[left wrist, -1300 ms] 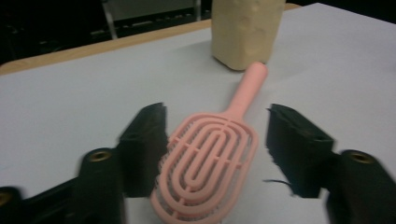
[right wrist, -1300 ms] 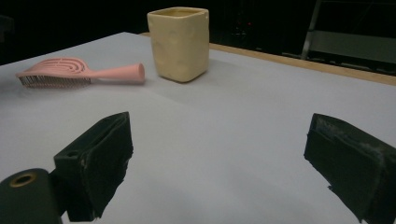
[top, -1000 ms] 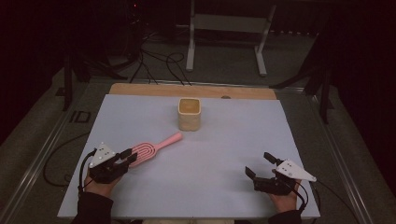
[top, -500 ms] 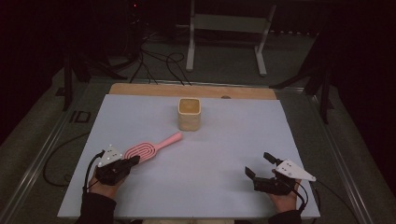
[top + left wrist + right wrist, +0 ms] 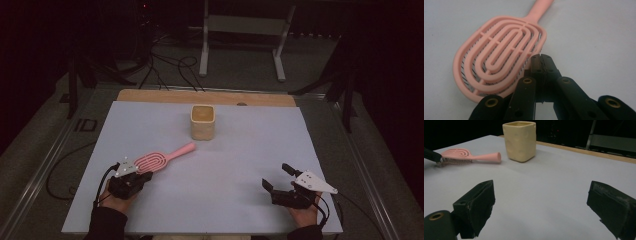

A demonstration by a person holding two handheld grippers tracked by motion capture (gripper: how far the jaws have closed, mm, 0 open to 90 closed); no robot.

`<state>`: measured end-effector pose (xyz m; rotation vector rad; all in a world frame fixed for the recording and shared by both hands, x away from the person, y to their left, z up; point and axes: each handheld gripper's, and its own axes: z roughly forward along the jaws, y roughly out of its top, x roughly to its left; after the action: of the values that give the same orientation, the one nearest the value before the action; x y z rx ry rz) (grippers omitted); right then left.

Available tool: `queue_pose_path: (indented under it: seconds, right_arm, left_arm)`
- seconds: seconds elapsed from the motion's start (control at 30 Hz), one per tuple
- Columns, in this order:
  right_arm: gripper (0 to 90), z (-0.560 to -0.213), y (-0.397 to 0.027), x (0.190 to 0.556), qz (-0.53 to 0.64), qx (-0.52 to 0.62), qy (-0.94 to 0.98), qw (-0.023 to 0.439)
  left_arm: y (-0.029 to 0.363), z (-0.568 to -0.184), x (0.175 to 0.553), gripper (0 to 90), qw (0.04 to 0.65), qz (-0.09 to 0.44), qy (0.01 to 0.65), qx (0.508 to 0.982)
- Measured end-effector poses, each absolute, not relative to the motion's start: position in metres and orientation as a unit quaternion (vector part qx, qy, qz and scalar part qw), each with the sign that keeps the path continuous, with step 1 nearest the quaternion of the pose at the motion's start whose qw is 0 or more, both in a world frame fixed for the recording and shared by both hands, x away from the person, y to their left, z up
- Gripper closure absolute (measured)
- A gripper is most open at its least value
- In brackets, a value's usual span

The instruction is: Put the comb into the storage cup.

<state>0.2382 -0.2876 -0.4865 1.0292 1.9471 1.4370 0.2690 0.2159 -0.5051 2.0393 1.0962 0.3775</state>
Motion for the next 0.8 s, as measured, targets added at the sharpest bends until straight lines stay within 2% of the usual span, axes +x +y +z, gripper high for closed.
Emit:
queue_pose_path:
  seconds: [0.43,0.8]
  right_arm:
    - [7.7,-0.487,-0.286,0.239,0.525,0.378,0.719,0.253]
    - [7.7,-0.487,-0.286,0.239,0.523,0.378,0.721,0.254]
  left_arm:
    - [0.228,-0.505,0.284,90.0,0.357,0.173,0.471,0.788]
    - [0.225,-0.494,0.313,90.0,0.334,0.19,0.506,0.772]
